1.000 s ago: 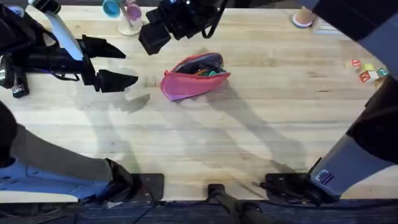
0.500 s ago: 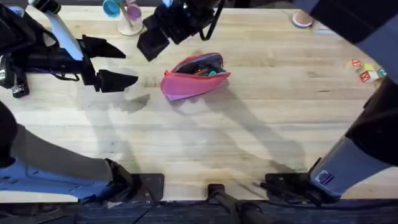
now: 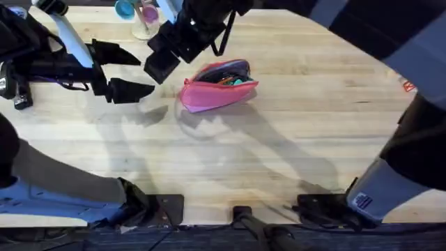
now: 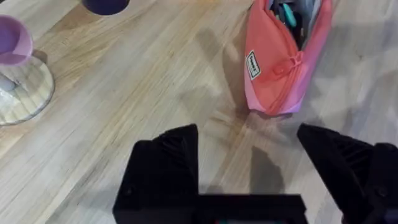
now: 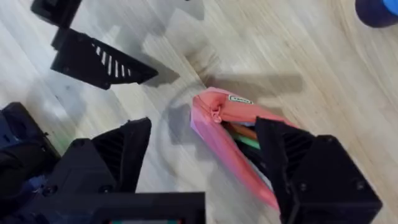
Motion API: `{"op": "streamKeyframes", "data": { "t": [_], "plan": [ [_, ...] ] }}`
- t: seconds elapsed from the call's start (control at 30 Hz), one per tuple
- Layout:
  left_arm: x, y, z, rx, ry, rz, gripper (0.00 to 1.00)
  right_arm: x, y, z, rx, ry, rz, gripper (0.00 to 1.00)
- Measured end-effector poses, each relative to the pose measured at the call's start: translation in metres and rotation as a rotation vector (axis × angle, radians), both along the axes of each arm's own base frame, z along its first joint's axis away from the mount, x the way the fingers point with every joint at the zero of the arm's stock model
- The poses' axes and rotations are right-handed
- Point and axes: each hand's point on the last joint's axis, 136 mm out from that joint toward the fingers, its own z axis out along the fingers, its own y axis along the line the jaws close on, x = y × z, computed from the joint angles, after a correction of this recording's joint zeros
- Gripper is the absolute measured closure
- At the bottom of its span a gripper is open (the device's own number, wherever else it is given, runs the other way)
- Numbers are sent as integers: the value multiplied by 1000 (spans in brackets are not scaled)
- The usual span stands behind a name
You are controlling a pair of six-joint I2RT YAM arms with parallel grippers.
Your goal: Unzip the bag, pick up the pens from the table one at a time and place them inside, then zip the bag closed.
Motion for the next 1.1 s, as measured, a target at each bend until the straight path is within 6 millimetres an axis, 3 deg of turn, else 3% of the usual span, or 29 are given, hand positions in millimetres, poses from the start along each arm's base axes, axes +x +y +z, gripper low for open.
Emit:
{"op": "streamKeyframes", "data": {
  "t": [0.4, 0.8, 1.1],
  "plan": [
    [0, 0, 0, 0, 0, 0, 7, 12, 15, 18, 11, -8, 0, 5],
    [0, 0, 0, 0, 0, 0, 7, 16, 20, -27, -65, 60, 0, 6],
    [0, 0, 0, 0, 0, 0, 8, 13, 16, -34, -88, 81, -1, 32]
  ]
}}
